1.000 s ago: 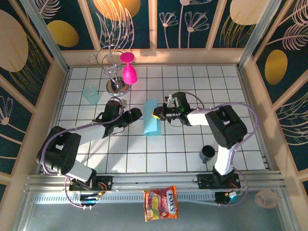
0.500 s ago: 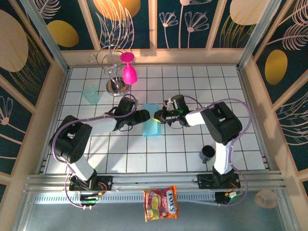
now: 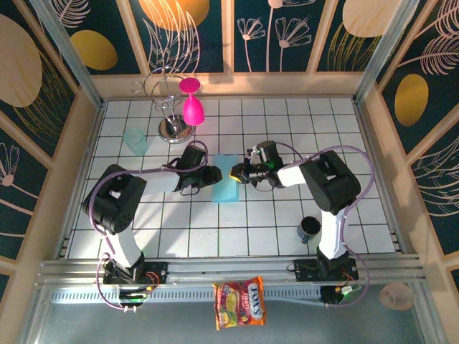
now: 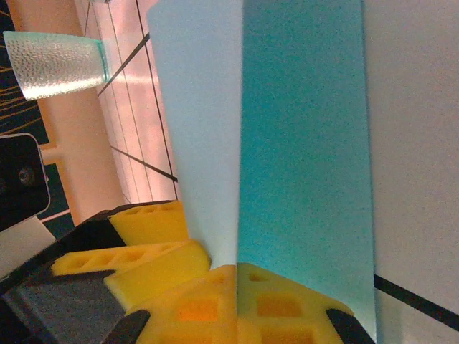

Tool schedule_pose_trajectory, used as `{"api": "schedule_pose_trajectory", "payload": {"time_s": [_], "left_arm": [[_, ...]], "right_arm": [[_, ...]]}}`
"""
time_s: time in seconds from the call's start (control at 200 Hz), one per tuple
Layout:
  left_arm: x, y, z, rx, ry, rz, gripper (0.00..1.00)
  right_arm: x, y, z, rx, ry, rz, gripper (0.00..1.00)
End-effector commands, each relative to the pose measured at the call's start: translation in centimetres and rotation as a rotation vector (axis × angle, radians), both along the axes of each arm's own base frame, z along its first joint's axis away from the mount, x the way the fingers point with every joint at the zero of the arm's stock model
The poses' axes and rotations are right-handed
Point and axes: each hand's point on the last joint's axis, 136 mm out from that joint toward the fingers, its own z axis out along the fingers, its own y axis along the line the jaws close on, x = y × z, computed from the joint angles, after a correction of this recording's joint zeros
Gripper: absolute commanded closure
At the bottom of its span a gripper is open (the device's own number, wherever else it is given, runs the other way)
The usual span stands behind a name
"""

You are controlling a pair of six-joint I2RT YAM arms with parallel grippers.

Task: Fold a paper plane with a square sheet of paper (pick it up from the middle)
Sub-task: First fold in half a square sheet of paper at the center of the table.

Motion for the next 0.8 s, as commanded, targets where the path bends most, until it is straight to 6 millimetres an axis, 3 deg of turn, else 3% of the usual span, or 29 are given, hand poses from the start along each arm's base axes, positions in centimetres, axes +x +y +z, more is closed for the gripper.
{"api": "schedule_pose_trajectory", "payload": {"time_s": [0.0, 0.18, 0.355, 0.651, 0.796], "left_arm": [[-0.3, 0.3, -1.4, 0.039, 0.039, 0.013, 0.59], [-1.0, 1.8, -3.4, 0.112, 0.078, 0.049, 0.64], [-1.7, 2.6, -5.2, 0.154, 0.113, 0.071, 0.66], [-3.7, 4.5, -8.5, 0.235, 0.186, 0.107, 0.66], [-4.8, 4.2, -10.2, 0.238, 0.234, 0.082, 0.64]], "right_arm": [[0.6, 0.0, 0.3, 0.004, -0.020, 0.014, 0.95], [1.5, -2.4, 1.8, -0.058, -0.075, -0.041, 0.78], [1.9, -5.6, 3.5, -0.185, -0.159, -0.130, 0.72], [1.2, -5.9, 3.1, -0.232, -0.184, -0.153, 0.75], [1.0, -5.3, 2.7, -0.246, -0.188, -0.123, 0.76]]}}
